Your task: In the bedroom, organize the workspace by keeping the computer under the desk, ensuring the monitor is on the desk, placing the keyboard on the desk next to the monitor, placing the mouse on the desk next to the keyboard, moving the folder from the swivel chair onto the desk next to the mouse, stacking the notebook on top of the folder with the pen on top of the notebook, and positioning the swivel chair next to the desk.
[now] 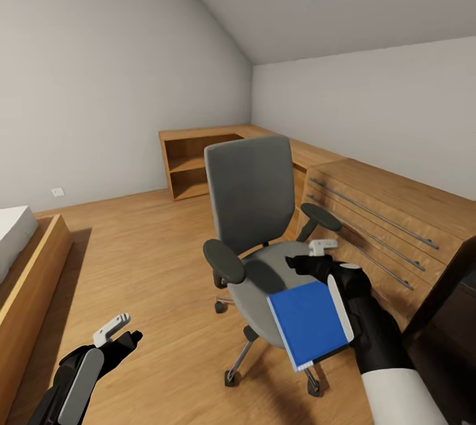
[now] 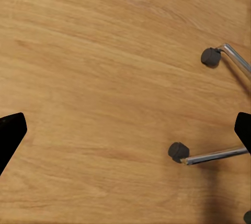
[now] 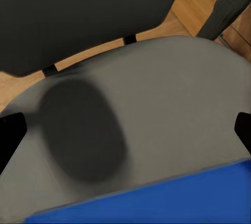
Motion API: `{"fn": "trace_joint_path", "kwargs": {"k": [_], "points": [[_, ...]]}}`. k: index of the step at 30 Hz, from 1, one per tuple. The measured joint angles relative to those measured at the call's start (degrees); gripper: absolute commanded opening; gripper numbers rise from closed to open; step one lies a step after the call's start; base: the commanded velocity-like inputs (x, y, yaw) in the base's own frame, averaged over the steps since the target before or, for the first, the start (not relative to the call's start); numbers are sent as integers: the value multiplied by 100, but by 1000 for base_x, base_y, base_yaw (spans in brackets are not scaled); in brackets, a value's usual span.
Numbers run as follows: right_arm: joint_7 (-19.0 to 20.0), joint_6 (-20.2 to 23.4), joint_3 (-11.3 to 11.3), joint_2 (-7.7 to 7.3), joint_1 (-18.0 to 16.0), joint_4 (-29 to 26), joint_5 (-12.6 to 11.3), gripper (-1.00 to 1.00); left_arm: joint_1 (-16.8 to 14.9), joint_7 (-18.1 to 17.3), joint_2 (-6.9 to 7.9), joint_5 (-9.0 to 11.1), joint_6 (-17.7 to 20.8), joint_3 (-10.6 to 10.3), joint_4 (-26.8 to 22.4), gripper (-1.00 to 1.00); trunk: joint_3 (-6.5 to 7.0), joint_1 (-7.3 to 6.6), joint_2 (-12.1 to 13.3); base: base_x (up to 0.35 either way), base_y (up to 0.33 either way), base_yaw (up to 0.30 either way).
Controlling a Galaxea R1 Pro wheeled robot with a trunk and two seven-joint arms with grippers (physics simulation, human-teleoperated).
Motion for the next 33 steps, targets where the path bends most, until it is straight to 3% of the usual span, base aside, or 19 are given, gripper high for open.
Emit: {"fn": "trace_joint_path", "kwargs": {"k": [14, 33], "points": [[6, -22, 15, 164, 52, -186, -22, 100, -1, -7, -10, -34, -8, -2, 0, 100, 28, 1, 0, -20, 19, -56], [18, -47, 17, 170, 53, -157, -54, 100, -2, -8, -19, -44, -12, -2, 0, 100, 146, 2, 0, -157, 269, -234]]}}
